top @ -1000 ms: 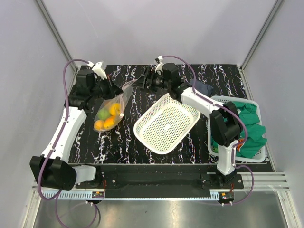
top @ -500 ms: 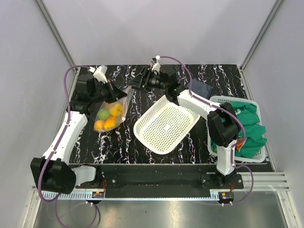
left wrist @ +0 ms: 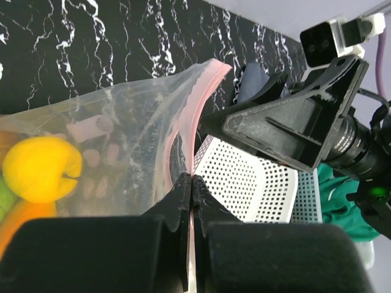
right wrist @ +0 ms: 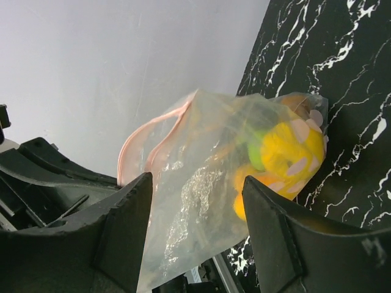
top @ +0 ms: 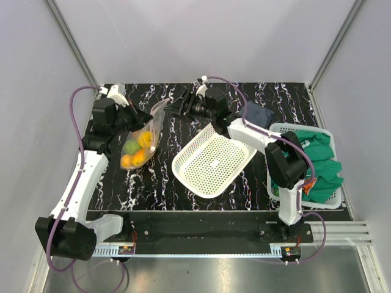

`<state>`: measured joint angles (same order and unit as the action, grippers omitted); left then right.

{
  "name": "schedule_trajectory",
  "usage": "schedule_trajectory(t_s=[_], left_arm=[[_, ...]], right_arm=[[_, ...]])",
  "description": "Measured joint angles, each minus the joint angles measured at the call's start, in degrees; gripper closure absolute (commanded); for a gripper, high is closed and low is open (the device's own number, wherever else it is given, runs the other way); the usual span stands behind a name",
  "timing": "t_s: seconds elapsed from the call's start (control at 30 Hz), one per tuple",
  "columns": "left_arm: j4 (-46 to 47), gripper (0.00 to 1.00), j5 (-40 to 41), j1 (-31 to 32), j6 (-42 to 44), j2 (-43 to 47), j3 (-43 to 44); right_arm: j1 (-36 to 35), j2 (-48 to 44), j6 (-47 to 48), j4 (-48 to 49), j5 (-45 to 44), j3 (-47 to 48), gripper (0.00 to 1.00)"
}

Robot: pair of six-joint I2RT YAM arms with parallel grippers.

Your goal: Open the zip-top bag and remove the fake food

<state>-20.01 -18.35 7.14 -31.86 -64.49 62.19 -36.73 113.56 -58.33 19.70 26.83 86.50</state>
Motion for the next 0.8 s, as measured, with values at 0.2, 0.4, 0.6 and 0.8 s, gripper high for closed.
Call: schedule_trajectory(t_s=[0.2, 0.4, 0.6, 0.8], left_arm=[[1.18, 1.00, 0.11, -0.15, -0.55, 0.26, -0.15], [1.01, 1.00, 1.57, -0.33, 0.13, 0.26, 0.02], [-0.09, 1.00, 3.74, -1.07, 1.49, 0.24, 1.31], [-0.81, 1.00, 4.63, -1.66, 2.62, 0.24, 2.58]], right_arm=[[-2.21, 0.00, -1.09, 0.98, 0.44, 0.02, 0.41], [-7.04, -0.04, -1.07, 1.44, 0.20, 0.07, 0.43], [-10.12, -0.04, -1.07, 1.44, 0.11, 0.74, 0.55], [-10.34, -0.04, -0.92, 1.55, -0.24, 1.62, 0.82]])
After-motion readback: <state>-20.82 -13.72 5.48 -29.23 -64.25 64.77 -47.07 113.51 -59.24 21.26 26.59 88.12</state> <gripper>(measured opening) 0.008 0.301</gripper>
